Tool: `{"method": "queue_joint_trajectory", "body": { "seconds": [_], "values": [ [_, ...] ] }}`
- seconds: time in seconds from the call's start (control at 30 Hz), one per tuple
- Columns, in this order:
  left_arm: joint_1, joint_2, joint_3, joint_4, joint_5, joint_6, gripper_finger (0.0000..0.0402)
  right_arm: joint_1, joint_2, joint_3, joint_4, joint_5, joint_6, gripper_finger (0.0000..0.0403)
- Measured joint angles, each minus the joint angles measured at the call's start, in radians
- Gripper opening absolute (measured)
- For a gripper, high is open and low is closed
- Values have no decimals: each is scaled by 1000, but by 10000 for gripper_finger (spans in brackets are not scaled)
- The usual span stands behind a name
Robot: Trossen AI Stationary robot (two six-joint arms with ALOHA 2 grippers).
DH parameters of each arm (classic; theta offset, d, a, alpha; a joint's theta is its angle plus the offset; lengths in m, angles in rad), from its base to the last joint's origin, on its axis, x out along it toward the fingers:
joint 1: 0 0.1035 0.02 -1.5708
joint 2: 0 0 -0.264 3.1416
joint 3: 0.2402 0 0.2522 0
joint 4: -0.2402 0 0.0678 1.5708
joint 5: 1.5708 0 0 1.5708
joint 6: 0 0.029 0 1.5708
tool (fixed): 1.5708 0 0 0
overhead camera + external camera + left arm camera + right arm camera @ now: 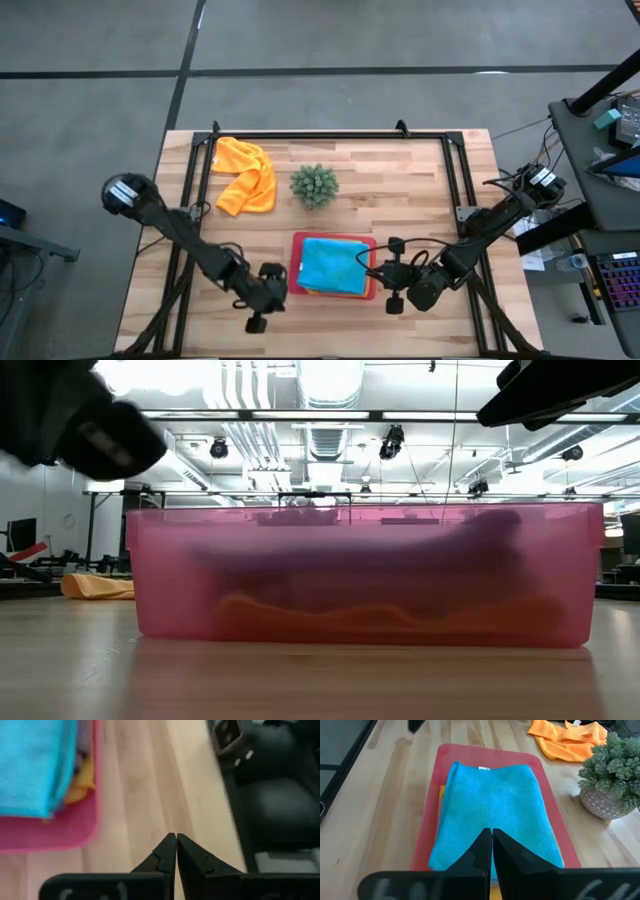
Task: Fold microfiber towels
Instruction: Adjust the pink bin, then fold the orange microfiber cloth
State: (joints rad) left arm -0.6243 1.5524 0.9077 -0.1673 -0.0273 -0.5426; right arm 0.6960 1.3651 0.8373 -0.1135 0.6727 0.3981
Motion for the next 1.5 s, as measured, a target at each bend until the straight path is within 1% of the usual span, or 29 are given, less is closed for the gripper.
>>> {"method": "queue_joint_trajectory", "body": {
  "seconds": [0.07, 0.17, 0.23, 0.33, 0.37, 0.4, 0.43, 0.5, 0.6, 0.7, 0.87, 1.0, 1.07, 1.2, 1.3, 1.4, 1.5],
  "values": [
    [-3, 35, 5, -2, -21, 0, 0, 0, 0, 1, 0, 0, -1, 9],
    [11, 68, 10, -1, -136, 10, 0, 0, 0, 1, 0, 0, 1, 9],
    [27, 77, 10, -2, -268, 54, 0, 0, 0, 1, 0, 0, 1, 9],
    [71, 78, 13, -2, -524, 110, 0, 0, 0, 1, 1, 0, 0, 9],
    [89, 76, 21, -2, -571, 127, 0, 0, 0, 1, 1, 0, 0, 9],
    [104, 68, 29, 1, -583, 153, 0, 0, 0, 1, 1, 0, 1, 9],
    [114, 55, 36, 0, -580, 185, 0, 0, 0, 1, 0, 0, 1, 9],
    [120, 23, 48, 2, -539, 245, 0, 0, 0, 1, 1, 0, 2, 9],
    [116, -18, 55, -1, -520, 289, 0, -3, 0, -1, 3, 1, 2, 9],
    [110, -63, 49, -7, -502, 294, 0, -6, 0, -12, 23, 5, 2, 9],
    [105, -102, 37, -11, -486, 296, 0, -15, 0, -51, 164, 5, -32, 9],
    [114, -128, 36, -140, -495, 285, 0, -16, 0, -57, 187, 3, -81, 9],
    [127, -135, 36, -230, -507, 249, 0, -16, 0, -57, 195, 3, -112, 9],
    [192, -151, 42, -403, -514, 140, 0, -16, 0, -57, 202, 5, -151, 9],
    [249, -152, 35, -538, -478, 114, 0, -16, 0, -57, 202, 9, -170, 9],
    [311, -151, 20, -622, -437, 158, 0, -16, 0, -57, 201, 9, -183, 9],
    [375, -149, 2, -635, -395, 252, 0, -16, 0, -57, 201, 10, -188, 9]
  ]
}}
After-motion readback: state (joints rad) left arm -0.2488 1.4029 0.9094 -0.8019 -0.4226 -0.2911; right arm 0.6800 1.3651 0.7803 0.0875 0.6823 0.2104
